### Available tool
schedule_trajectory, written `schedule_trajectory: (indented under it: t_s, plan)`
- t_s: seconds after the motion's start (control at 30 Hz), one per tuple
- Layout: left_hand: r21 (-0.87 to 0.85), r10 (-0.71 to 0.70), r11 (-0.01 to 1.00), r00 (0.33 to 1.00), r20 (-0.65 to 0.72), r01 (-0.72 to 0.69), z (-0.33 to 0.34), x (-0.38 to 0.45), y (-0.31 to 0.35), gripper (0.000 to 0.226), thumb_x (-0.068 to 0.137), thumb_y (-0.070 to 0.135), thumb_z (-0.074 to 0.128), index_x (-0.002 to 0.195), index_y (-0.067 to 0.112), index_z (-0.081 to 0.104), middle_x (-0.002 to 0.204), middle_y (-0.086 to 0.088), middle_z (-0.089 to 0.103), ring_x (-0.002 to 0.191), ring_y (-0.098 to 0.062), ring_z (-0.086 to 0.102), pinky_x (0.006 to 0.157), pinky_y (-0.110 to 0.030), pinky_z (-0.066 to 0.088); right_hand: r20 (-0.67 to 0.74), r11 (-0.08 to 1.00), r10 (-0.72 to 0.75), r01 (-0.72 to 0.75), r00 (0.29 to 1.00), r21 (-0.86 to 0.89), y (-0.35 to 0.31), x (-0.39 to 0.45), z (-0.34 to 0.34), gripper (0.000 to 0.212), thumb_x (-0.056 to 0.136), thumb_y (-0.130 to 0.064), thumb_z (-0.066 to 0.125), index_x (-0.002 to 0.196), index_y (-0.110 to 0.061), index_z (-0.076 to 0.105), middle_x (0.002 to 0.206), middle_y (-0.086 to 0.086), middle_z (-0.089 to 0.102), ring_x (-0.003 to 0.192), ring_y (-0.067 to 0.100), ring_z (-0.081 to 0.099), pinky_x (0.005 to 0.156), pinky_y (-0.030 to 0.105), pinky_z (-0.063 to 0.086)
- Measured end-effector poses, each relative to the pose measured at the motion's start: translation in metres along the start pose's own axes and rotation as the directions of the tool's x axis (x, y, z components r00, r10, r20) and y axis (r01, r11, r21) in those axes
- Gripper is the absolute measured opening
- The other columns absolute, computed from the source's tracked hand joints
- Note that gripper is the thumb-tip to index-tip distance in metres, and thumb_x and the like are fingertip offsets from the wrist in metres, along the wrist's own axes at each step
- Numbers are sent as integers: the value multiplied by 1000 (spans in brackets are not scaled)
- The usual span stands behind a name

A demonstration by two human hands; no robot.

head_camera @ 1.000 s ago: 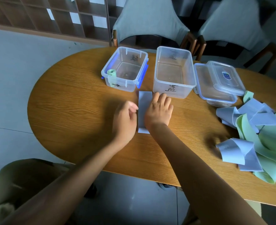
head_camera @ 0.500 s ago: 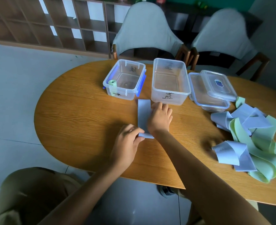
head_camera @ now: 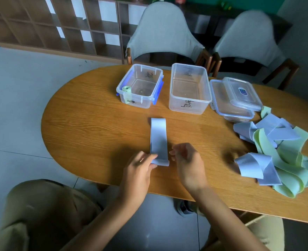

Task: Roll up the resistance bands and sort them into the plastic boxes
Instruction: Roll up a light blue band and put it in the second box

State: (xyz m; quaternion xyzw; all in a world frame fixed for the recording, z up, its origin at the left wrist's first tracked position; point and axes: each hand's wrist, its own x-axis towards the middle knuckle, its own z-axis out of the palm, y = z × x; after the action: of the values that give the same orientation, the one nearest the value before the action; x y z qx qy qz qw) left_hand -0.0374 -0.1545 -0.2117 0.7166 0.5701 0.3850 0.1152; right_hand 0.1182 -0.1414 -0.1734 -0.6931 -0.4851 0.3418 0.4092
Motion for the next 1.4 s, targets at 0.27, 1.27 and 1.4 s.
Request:
schedule_trajectory:
  t_s: [0.27,1.27,1.4]
  plan:
    - [5,-15,1000,998,-53,15,-3,-13,6,29,70,-7,84,90,13,76,84,3,68,75,-13,66,67,-24,52,-45,995,5,0,999,101,11,-46,-2,27,96,-3,55,87,-25,68,84,-9,74,84,11,70,85,43,56]
    - [-388,-538,711,809,238,586,-20,-42,53,64,88,9,47,146,33,46,131,29,52,112,11,53,90,-11,35,-130,987,-154,147,980,-65,6,-62,10,23,90,-4,60,94,-27,63,80,-14,71,76,1,66,65,17,48]
    - [-431,-533,676,800,274,598,-18,-47,53,72,76,21,39,145,41,41,113,52,42,97,27,51,92,-16,40,-132,987,-162,157,978,-45,5,-60,8,26,89,-2,60,93,-28,60,84,-16,73,80,-2,67,69,14,49]
